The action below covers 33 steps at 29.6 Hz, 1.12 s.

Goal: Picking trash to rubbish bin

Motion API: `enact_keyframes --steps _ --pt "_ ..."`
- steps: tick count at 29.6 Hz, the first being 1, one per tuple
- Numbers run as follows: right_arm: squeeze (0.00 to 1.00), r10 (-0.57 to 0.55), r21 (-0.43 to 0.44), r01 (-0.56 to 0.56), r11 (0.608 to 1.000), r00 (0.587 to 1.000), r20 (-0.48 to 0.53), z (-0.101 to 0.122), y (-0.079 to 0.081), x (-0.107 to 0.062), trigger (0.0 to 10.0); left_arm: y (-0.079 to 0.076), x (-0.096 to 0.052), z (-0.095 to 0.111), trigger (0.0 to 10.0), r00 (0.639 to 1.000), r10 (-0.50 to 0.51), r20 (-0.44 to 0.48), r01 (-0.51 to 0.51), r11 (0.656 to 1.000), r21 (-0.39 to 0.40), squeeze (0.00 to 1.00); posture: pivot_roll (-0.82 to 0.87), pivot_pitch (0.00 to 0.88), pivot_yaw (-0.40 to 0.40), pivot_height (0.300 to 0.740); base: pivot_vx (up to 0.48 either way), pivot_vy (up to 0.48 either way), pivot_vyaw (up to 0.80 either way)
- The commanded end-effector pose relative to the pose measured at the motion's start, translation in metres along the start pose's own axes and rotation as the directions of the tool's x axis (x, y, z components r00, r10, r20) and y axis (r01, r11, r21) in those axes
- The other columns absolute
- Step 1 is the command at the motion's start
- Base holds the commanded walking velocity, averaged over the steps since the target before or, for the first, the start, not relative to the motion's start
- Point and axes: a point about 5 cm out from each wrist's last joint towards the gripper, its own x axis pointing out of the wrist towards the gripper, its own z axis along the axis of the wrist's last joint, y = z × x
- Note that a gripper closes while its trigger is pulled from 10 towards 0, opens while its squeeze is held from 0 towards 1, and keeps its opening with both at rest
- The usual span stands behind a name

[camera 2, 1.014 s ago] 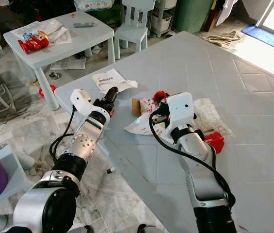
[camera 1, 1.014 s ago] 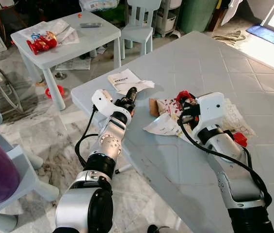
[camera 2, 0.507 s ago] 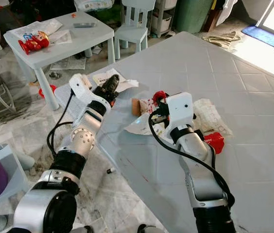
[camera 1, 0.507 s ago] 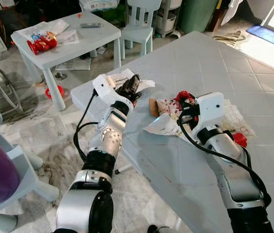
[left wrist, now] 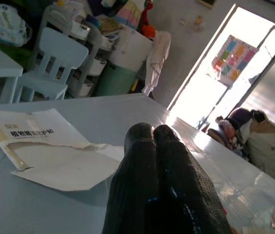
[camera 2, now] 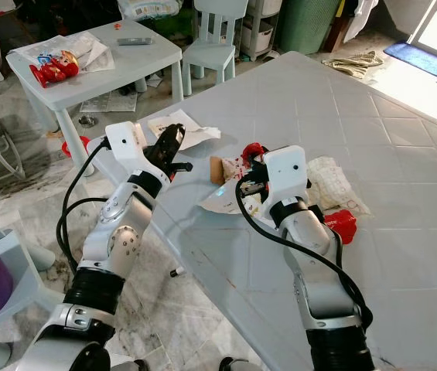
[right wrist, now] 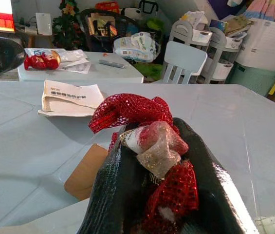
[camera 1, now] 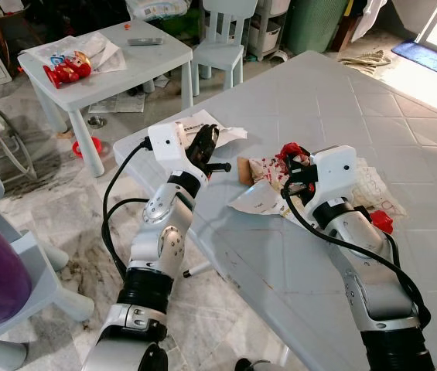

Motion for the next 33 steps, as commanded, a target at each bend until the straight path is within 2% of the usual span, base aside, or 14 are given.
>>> enact_keyframes --steps 1,7,8,9,10,24,26,33 --pt "0.0 -0.006 -0.006 0.006 1.0 1.0 0.008 0.002 -0.001 0.001 0.0 -0.013 0.0 0.001 0.0 0.998 -0.065 -0.003 0.065 0.997 0.029 0.0 -0.03 0.116 -0.08 0.74 0.0 0.0 0.0" --pt "0.0 -0.01 -0.008 0.01 1.0 1.0 0.008 0.001 -0.002 0.0 0.0 -0.022 0.0 -0.005 0.0 0.996 -0.09 -0.02 0.091 0.994 0.06 0.0 -0.04 0.116 -0.078 0.74 0.0 0.0 0.0" --pt "0.0 -0.011 -0.008 0.011 1.0 1.0 0.007 0.001 -0.002 0.0 0.0 -0.024 0.0 -0.006 3.7 0.996 -0.091 -0.027 0.092 0.993 0.069 0.0 -0.04 0.116 -0.078 0.74 0.0 0.0 0.0" --pt "0.0 -0.011 -0.008 0.011 1.0 1.0 0.007 0.001 -0.002 0.0 0.0 -0.025 0.001 -0.007 10.0 0.996 -0.091 -0.026 0.092 0.994 0.065 0.51 -0.04 0.116 -0.078 0.74 0.0 0.0 0.0" --pt "0.0 -0.011 -0.007 0.011 1.0 1.0 0.007 0.001 -0.002 0.0 0.0 -0.026 0.001 -0.008 10.0 0.995 -0.092 -0.028 0.093 0.994 0.058 1.0 -0.03 0.118 -0.079 0.74 0.0 0.0 0.0" --pt "0.0 -0.014 -0.015 0.014 1.0 1.0 0.003 0.001 -0.003 -0.001 0.0 -0.044 -0.005 -0.025 10.0 0.986 -0.144 -0.083 0.144 0.99 -0.009 1.0 -0.04 0.126 -0.084 0.74 0.0 0.0 0.0" --pt "0.0 -0.024 -0.035 0.024 0.999 1.0 -0.003 0.001 -0.004 -0.001 0.0 -0.045 -0.005 -0.027 10.0 0.985 -0.145 -0.092 0.145 0.989 -0.016 1.0 -0.04 0.126 -0.086 0.74 0.0 0.0 0.0" --pt "0.0 -0.147 -0.148 0.138 0.979 0.988 -0.053 -0.007 -0.026 -0.002 0.0 -0.051 -0.006 -0.032 10.0 0.98 -0.163 -0.118 0.162 0.987 -0.013 1.0 -0.04 0.127 -0.088 0.74 0.0 0.0 0.0"
